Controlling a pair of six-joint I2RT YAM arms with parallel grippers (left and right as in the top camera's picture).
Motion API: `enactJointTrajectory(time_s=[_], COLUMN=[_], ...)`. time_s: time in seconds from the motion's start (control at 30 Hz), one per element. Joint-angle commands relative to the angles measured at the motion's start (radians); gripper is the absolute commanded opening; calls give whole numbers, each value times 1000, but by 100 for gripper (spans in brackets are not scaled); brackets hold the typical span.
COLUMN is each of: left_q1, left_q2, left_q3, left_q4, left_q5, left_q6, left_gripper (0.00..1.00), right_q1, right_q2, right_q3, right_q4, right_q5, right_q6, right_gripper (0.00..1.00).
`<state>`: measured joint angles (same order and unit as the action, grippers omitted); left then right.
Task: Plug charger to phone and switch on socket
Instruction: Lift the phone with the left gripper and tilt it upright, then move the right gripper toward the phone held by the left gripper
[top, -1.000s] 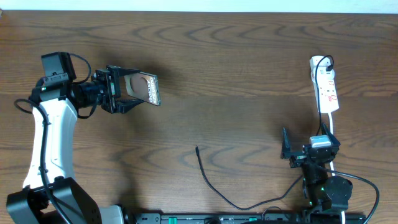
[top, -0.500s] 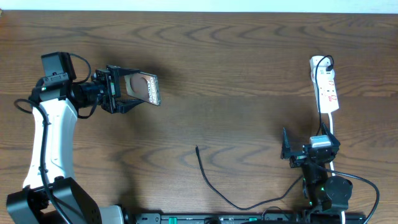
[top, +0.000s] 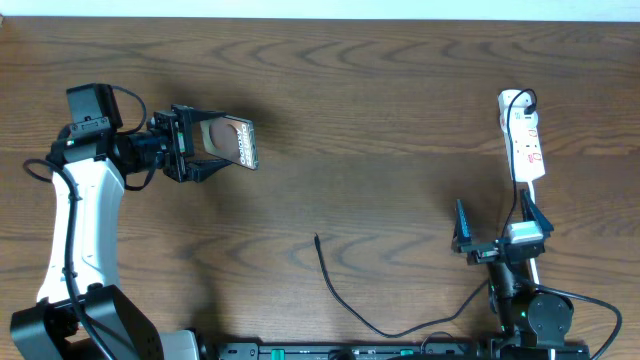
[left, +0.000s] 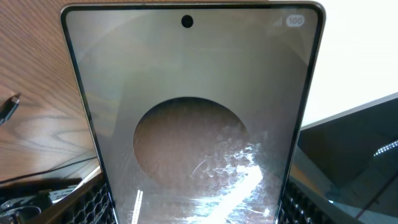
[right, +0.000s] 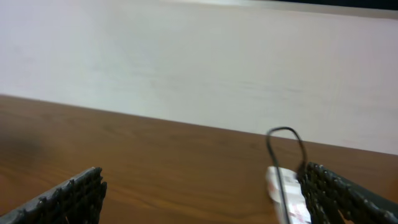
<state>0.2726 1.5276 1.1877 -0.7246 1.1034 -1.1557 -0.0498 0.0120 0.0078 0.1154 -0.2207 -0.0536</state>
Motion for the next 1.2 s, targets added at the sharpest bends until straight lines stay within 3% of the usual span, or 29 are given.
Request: enactJointTrajectory(time_s=[0.0,0.2,0.37,0.53,0.6,0.7,0.73,0.8,0.9,1.07,1.17], left_q1=[4,4,4,4,4,4,4,4,4,3,3], left_q2=[-21,-21,-21,-21,-21,-20,-21,-20,-21,-20,-20], left_q3=[27,27,27,26,26,26,26,26,26,26,26], left_q4=[5,5,5,5,5,5,5,4,5,0,0], left_q5=[71,71,66,63,63,49,40,7,-29,-127,-189], left_q6=[-5,2,2,2,2,2,2,2,2,2,2], left_gripper=[7,7,7,7,7,7,7,7,8,7,7], right_q1=[6,6,6,6,6,14,23,62,116,212,271], right_q2=[-1,163,515,940,1096,1315,1366,1481,1571,1665,1696], right_q3=[58,260,518,793,876,957,968,978,978,978,978], right_q4=[5,-29,-106,-141,-77,115,189,380,482,495,495], right_q5=[-55,-111,-321,-788,-1047,-1248,-1245,-1202,-1109,-958,-911], right_q6=[119,159,204,227,226,319,386,671,898,1091,1131], right_gripper=[99,99,99,99,99,99,99,99,99,99,99])
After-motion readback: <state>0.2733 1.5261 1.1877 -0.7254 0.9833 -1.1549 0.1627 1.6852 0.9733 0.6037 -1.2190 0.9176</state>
